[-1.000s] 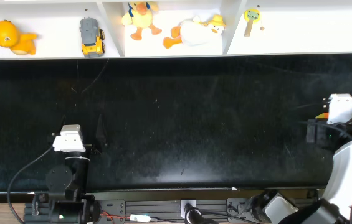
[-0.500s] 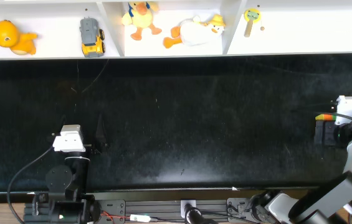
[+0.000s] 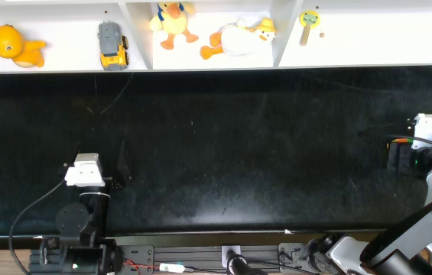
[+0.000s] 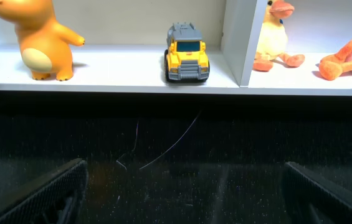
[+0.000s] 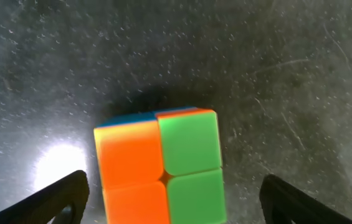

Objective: Store Toys

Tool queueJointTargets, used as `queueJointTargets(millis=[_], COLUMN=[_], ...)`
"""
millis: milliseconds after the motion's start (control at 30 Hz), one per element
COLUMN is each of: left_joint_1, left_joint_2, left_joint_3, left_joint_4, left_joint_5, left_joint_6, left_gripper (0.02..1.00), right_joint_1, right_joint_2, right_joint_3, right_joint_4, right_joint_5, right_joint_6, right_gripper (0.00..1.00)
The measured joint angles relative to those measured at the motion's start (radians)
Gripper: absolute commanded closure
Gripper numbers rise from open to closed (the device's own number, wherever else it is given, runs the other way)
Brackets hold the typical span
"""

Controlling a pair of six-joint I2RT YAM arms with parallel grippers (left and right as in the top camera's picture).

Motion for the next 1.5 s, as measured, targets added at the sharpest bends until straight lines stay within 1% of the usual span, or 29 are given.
queueJointTargets(millis=[167,300,400,467,500,667,767,1033,1167,1500], left_joint_1=[0.0,0.0,0.0,0.0,0.0,0.0,0.0,0.0,0.0,0.0], left_joint_2=[0.0,0.0,0.0,0.0,0.0,0.0,0.0,0.0,0.0,0.0], left_joint_3=[0.0,0.0,0.0,0.0,0.0,0.0,0.0,0.0,0.0,0.0], left_joint_4=[0.0,0.0,0.0,0.0,0.0,0.0,0.0,0.0,0.0,0.0], left_joint_5=[0.0,0.0,0.0,0.0,0.0,0.0,0.0,0.0,0.0,0.0], left_joint_6=[0.0,0.0,0.0,0.0,0.0,0.0,0.0,0.0,0.0,0.0], left_gripper=[0.02,0.02,0.02,0.02,0.02,0.02,0.025,0.02,0.02,0.02], right_joint_1=[0.0,0.0,0.0,0.0,0.0,0.002,0.009,0.074,0.101,0.113], right_joint_2=[0.0,0.02,0.043,0.05,0.05,0.05,0.05,0.05,0.05,0.016], right_joint_3=[0.0,0.0,0.0,0.0,0.0,0.0,0.0,0.001,0.013,0.135], right_joint_4=[0.0,0.0,0.0,0.0,0.0,0.0,0.0,0.005,-0.002,-0.003], right_joint_5=[-0.009,-0.011,-0.007,-0.005,-0.004,-0.003,0.002,0.005,0.004,0.003], right_joint_6=[0.025,0.035,0.039,0.042,0.044,0.046,0.048,0.078,0.13,0.305], right_gripper=[0.169,0.24,0.272,0.332,0.345,0.386,0.439,0.5,0.542,0.551])
